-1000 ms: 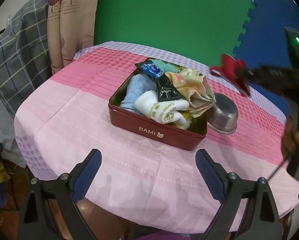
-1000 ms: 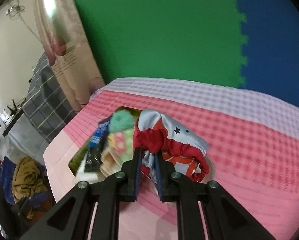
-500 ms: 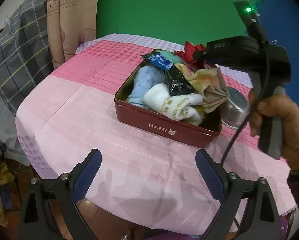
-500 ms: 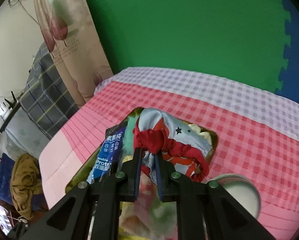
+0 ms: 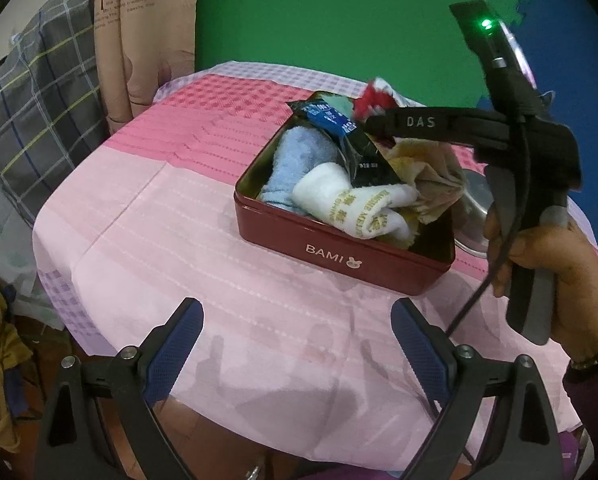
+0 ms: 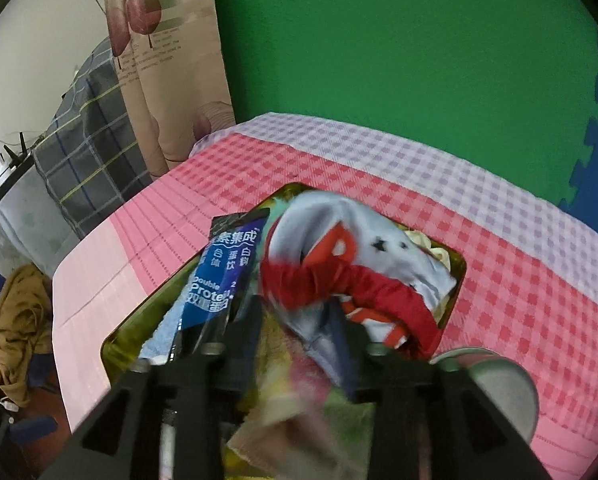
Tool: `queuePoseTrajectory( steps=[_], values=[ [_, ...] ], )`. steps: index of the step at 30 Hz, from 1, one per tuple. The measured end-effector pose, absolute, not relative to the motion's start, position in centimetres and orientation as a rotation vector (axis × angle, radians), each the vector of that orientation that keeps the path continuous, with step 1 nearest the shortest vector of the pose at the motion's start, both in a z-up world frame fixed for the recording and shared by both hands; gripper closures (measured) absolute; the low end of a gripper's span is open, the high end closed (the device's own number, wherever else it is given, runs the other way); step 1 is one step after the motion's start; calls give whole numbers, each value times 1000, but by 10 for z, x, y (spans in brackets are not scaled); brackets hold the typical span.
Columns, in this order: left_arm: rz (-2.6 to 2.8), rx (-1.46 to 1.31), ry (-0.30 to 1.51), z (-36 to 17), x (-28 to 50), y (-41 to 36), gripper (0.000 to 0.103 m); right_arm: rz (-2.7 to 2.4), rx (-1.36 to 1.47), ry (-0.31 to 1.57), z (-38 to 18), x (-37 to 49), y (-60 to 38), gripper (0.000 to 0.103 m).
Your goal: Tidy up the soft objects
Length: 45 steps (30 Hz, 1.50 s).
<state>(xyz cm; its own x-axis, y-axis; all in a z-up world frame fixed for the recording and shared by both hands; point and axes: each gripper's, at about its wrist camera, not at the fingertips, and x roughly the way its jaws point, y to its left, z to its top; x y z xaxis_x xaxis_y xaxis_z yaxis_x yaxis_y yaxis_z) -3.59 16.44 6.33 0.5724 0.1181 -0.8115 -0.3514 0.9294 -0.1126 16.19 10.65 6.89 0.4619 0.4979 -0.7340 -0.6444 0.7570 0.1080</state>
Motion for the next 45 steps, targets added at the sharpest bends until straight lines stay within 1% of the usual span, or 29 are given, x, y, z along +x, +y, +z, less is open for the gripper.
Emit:
queuePoseTrajectory(
  steps=[2, 4, 9, 15, 17, 19, 21, 31, 37, 45],
  values=[
    [289, -258, 918, 64, -36, 164, 10, 701, -204, 798, 76, 155, 104, 54],
    [291, -244, 916, 64, -36, 164, 10, 700, -204, 762, 86, 147, 99, 50],
    [297, -217, 860, 69, -38, 164, 10, 705, -163, 718, 102, 122, 74, 50],
    [277, -179, 783, 70, -40, 156, 10, 636, -99, 614, 104, 59, 24, 50],
    [281, -151, 763, 69, -41, 152, 10, 583, -100, 571, 98, 37, 6, 47],
    [285, -136, 749, 69, -40, 148, 10, 530, -109, 544, 92, 26, -5, 39],
    [286, -132, 735, 70, -40, 144, 10, 479, -124, 533, 86, 19, -14, 36],
    [259, -95, 749, 56, -37, 124, 10, 425, -151, 596, 45, 16, -36, 36],
    [256, -115, 799, 41, -30, 120, 10, 438, -137, 575, 44, 14, -38, 35],
    [289, -207, 893, 18, -24, 136, 10, 456, -129, 569, 44, 13, -38, 35]
  ],
)
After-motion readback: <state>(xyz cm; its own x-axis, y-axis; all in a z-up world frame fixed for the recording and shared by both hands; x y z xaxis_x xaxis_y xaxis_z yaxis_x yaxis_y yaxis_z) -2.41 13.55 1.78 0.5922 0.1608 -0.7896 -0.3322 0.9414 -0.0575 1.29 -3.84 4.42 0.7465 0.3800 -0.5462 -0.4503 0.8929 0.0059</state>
